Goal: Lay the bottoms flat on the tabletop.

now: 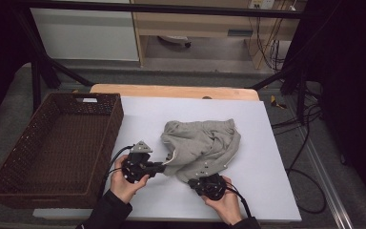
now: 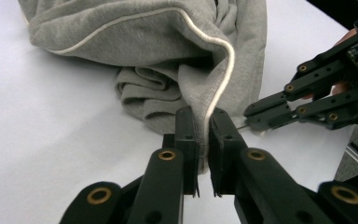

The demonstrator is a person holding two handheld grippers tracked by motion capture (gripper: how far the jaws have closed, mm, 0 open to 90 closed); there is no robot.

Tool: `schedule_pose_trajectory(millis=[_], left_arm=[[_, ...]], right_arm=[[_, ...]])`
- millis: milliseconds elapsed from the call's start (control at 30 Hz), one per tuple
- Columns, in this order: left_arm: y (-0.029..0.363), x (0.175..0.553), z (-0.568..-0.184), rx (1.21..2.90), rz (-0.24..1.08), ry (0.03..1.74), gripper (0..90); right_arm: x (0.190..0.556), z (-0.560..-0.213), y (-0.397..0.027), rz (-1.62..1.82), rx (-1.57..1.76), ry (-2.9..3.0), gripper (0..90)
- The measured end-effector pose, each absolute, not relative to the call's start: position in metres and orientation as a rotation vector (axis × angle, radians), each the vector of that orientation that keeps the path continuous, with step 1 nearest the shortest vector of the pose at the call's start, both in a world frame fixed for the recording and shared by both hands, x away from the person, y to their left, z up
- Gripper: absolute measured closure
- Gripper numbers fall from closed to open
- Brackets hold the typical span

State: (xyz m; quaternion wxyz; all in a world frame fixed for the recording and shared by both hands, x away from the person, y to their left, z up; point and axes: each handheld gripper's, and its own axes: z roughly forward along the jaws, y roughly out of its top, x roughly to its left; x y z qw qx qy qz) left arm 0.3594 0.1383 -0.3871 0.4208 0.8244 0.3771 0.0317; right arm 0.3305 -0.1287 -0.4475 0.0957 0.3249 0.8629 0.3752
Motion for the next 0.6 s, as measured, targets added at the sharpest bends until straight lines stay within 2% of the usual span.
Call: schedule_pose_trajectory(millis=[233,467,600], left_arm=[[0.151,0.359,-0.378,2.036,0.088,0.974,83.3],[0.160,0.353,-0.380,2.059,0.098,1.033,83.3],[0.166,0.346,-0.388,2.094,0.104,1.058,83.3]], right_arm=[[0.324,-0.418,-0.190,1.120,1.002,2.531,87.1],[0.310,-0.412,-0.251,1.006,1.042,2.488,87.1],[0.308,-0.408,-0.266,0.953,1.057,2.475,86.5]])
